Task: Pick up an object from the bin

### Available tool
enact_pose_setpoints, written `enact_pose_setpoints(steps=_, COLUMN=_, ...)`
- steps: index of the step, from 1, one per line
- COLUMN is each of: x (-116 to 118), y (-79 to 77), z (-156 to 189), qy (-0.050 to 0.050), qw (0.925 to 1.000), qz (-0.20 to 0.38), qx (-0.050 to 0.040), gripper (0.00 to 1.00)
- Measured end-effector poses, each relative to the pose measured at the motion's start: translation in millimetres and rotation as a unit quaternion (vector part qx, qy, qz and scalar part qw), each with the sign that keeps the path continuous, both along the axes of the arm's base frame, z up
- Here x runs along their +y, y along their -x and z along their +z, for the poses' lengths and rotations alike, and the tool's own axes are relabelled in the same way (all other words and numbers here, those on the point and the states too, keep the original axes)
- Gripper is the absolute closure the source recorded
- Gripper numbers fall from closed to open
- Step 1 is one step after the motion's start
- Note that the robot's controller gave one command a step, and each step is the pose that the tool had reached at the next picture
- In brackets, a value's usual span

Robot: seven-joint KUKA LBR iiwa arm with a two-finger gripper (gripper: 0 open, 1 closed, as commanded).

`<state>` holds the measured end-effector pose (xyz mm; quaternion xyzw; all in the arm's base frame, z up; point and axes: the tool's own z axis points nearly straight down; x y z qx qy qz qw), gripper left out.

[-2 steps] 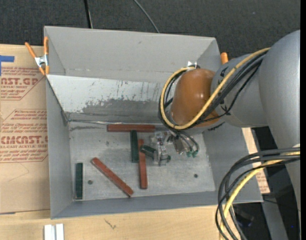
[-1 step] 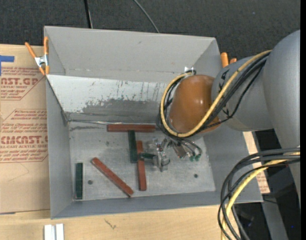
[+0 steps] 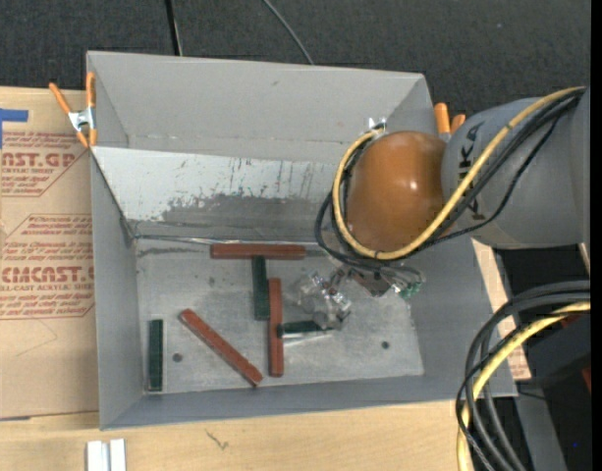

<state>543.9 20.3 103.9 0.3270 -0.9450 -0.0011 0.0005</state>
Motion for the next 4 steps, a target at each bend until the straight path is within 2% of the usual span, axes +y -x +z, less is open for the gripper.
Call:
enact_pose_setpoints(steps=1, x=-15.1, y=-44.0, z=3.8, qy=0.000, qw=1.0000, qz=0.002, qx=-0.0027, gripper=0.00)
enact_pose_setpoints(steps=2, x=-15.0, y=-42.9, z=3.8, qy=0.000, qw=1.0000, qz=0.002, qx=-0.0018, gripper=0.00)
enact_pose_setpoints(steps=3, x=-2.2, y=-14.2, z=-2.0, qy=0.000, qw=0.9993, qz=0.036, qx=-0.0034, gripper=0.00)
enact_pose_setpoints(steps=4, x=14.9, y=55.8, z=-30.1, qy=-0.001, qw=0.9819, qz=0.189, qx=0.0001, gripper=1.00)
